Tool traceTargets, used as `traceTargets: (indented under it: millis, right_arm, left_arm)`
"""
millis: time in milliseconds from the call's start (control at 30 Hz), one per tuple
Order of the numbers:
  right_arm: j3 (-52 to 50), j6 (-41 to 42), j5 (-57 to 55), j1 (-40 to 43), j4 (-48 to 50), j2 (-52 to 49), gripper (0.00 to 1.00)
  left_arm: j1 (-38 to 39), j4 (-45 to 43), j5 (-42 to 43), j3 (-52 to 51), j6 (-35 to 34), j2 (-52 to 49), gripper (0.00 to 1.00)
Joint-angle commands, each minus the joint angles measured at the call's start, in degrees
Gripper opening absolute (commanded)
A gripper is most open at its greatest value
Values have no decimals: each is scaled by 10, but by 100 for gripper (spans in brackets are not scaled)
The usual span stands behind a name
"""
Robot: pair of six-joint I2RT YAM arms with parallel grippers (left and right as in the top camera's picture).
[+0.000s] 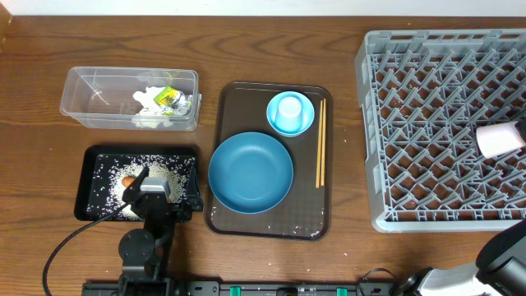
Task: Sort waste into correct bins and load items into the dishwasher rack
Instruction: 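Open the right gripper and raise it off the pink cup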
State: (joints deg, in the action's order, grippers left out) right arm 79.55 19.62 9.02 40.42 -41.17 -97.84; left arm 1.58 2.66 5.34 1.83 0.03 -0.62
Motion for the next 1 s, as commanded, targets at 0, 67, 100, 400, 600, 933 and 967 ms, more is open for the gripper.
traceTargets:
  millis: [0,67,100,400,600,933,967]
  right_arm:
    - [4,-22,-1,5,5,-2,1]
    - [4,-21,-11,5,6,-3,1]
    - [4,-21,-11,5,6,-3,1]
    - [4,-21,52,5,-21,-7,1]
    - [4,-21,97,4,-48,-7,1]
    - [4,-55,275,-17,-70,57,1]
    - [4,-55,275,-23,-74,70,1]
  left_arm:
    - [-3,9,-2,-16,4,3,99]
    - [-3,9,-2,-16,4,3,99]
    - [-3,9,-2,-16,4,3,99]
    - [-3,9,-2,-16,4,3,99]
    - [-3,9,-2,-16,4,3,99]
    - [-3,9,-2,-16,4,3,99]
    - [-3,9,-2,-16,4,3,99]
